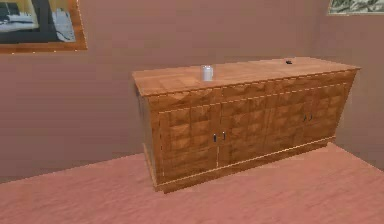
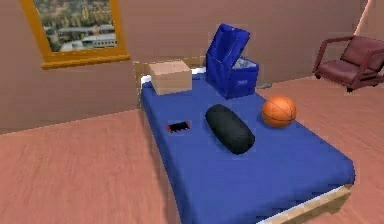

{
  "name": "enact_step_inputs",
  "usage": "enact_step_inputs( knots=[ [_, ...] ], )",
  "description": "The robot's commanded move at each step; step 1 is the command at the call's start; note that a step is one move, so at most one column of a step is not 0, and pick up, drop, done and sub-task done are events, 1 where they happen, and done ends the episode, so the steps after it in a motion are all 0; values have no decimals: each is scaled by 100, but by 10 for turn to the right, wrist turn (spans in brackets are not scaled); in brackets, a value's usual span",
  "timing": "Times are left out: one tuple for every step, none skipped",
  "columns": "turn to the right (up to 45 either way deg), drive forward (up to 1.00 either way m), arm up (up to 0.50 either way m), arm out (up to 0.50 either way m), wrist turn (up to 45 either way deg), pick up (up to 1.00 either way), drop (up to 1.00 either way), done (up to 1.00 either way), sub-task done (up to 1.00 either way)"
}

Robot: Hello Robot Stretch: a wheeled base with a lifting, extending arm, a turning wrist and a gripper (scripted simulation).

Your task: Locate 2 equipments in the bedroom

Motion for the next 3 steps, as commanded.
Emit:
enact_step_inputs(
  knots=[
    [210, 0, 0, 0, 0, 0, 0, 0, 0],
    [0, 35, 0, 0, 0, 0, 0, 0, 0],
    [390, 0, 0, 0, 0, 0, 0, 0, 0]
  ],
)
